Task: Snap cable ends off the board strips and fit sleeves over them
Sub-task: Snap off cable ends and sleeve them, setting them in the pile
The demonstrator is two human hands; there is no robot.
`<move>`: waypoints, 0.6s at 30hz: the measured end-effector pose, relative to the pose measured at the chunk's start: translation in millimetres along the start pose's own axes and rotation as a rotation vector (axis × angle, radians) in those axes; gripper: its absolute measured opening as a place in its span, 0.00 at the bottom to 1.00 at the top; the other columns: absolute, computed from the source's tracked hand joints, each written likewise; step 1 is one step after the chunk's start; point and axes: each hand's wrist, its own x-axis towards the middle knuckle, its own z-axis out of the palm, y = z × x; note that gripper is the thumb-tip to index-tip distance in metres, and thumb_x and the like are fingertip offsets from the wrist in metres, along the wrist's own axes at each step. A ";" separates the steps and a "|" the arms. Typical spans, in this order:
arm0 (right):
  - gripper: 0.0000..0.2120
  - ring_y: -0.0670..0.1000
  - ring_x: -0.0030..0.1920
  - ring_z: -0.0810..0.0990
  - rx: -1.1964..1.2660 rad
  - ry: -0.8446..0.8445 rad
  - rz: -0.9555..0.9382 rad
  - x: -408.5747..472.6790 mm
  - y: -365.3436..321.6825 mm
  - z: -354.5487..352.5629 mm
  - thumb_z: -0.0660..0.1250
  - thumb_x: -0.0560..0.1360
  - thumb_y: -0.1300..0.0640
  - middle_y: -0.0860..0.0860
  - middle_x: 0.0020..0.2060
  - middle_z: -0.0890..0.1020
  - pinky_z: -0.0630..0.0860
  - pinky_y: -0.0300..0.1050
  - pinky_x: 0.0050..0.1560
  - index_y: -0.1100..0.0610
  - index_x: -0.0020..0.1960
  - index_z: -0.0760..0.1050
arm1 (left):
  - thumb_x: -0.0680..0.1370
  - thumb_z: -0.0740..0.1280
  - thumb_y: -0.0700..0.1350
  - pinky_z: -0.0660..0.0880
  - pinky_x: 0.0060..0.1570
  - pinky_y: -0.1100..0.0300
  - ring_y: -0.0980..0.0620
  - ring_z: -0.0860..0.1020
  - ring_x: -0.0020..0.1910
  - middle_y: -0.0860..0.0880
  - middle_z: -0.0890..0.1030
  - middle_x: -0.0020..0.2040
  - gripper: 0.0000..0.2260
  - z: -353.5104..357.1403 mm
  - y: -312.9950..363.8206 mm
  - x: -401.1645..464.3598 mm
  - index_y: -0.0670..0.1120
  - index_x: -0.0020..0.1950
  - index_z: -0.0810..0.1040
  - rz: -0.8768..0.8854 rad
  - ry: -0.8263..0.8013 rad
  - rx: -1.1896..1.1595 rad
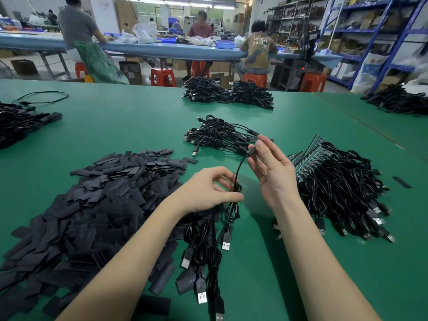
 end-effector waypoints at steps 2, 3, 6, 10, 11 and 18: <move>0.09 0.49 0.43 0.84 -0.005 0.013 -0.015 1.6 -0.8 -1.9 0.71 0.77 0.62 0.52 0.42 0.86 0.81 0.37 0.42 0.55 0.57 0.81 | 0.70 0.79 0.51 0.79 0.53 0.56 0.55 0.84 0.40 0.53 0.83 0.49 0.14 0.4 3.3 -0.3 0.54 0.52 0.80 0.011 0.027 0.014; 0.11 0.50 0.44 0.84 -0.009 0.010 -0.025 2.6 -1.9 -3.0 0.72 0.77 0.60 0.51 0.44 0.87 0.81 0.38 0.42 0.53 0.59 0.80 | 0.70 0.79 0.50 0.79 0.52 0.56 0.55 0.84 0.40 0.53 0.83 0.48 0.14 1.6 4.7 -0.4 0.55 0.52 0.79 0.013 0.048 0.002; 0.15 0.52 0.46 0.86 -0.021 0.006 -0.034 6.1 -6.7 -5.8 0.69 0.79 0.49 0.50 0.52 0.87 0.82 0.41 0.41 0.46 0.64 0.74 | 0.72 0.78 0.47 0.79 0.45 0.58 0.56 0.84 0.40 0.54 0.83 0.48 0.13 6.8 9.9 1.7 0.56 0.51 0.76 0.032 0.137 -0.031; 0.14 0.48 0.34 0.82 -0.144 0.180 0.041 8.5 4.1 -9.0 0.62 0.83 0.49 0.52 0.49 0.86 0.78 0.40 0.34 0.54 0.65 0.72 | 0.73 0.77 0.45 0.80 0.48 0.63 0.56 0.84 0.44 0.54 0.83 0.49 0.11 1.0 26.6 20.2 0.55 0.48 0.78 0.137 0.263 0.015; 0.13 0.47 0.31 0.80 -0.182 0.214 0.074 8.0 10.5 -9.4 0.61 0.84 0.51 0.53 0.47 0.86 0.76 0.39 0.32 0.56 0.65 0.72 | 0.73 0.77 0.45 0.80 0.49 0.65 0.57 0.84 0.45 0.54 0.83 0.49 0.10 -3.6 32.9 29.5 0.54 0.47 0.78 0.174 0.286 0.073; 0.06 0.45 0.30 0.80 -0.569 0.128 0.049 4.1 44.3 -6.0 0.62 0.83 0.50 0.47 0.39 0.85 0.76 0.42 0.33 0.50 0.52 0.76 | 0.76 0.72 0.42 0.78 0.53 0.53 0.51 0.79 0.45 0.53 0.82 0.47 0.09 -51.0 66.1 115.3 0.52 0.52 0.76 0.262 0.325 0.645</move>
